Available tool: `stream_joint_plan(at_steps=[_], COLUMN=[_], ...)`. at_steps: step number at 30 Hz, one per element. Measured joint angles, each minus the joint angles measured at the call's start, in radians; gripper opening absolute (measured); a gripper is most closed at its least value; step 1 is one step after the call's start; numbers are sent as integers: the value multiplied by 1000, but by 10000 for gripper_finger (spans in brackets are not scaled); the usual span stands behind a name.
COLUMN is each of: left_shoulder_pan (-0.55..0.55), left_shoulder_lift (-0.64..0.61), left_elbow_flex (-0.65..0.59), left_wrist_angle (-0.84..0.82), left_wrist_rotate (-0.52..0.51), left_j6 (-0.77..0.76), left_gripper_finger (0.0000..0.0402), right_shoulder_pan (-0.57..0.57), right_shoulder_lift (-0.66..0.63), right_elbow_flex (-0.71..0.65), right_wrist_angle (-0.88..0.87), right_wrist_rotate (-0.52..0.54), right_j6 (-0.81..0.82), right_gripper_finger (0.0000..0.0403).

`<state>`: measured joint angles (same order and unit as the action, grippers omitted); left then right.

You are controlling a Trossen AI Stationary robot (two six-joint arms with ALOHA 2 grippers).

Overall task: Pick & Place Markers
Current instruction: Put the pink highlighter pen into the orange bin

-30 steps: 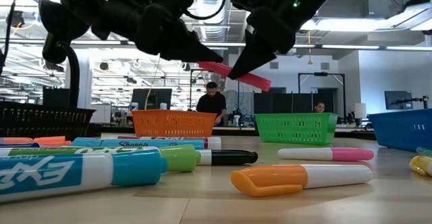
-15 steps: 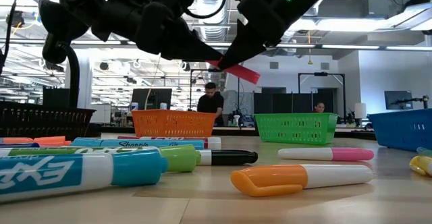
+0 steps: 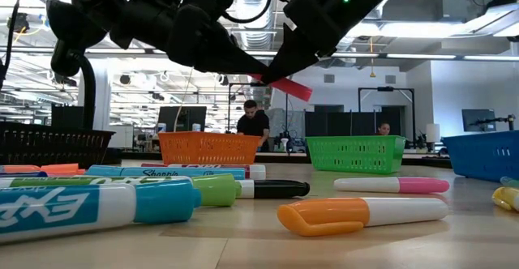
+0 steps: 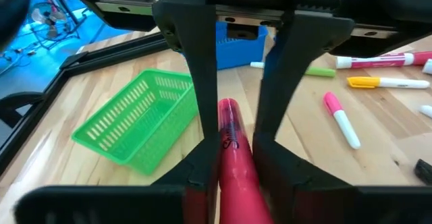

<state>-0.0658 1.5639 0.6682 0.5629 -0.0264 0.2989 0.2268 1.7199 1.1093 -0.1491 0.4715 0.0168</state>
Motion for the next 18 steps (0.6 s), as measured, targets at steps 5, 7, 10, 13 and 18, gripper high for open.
stream_joint_plan(at_steps=[5,7,10,13,18], left_shoulder_pan=[0,0,0,0,1], left_shoulder_lift=[0,0,0,0,1], left_elbow_flex=[0,0,0,0,0], left_wrist_angle=[-8,-9,-9,-10,-21], left_wrist_rotate=[-11,-15,-42,-124,-339], left_j6=[0,0,0,0,0], left_gripper_finger=[75,76,75,75,79], right_shoulder_pan=[0,0,0,0,-2], right_shoulder_lift=[0,0,0,0,-1], right_elbow_flex=[1,1,1,1,2], right_wrist_angle=[-30,-44,-76,-113,-147], right_wrist_rotate=[14,25,30,33,30], right_j6=[2,2,18,48,66], right_gripper_finger=[154,170,191,209,226])
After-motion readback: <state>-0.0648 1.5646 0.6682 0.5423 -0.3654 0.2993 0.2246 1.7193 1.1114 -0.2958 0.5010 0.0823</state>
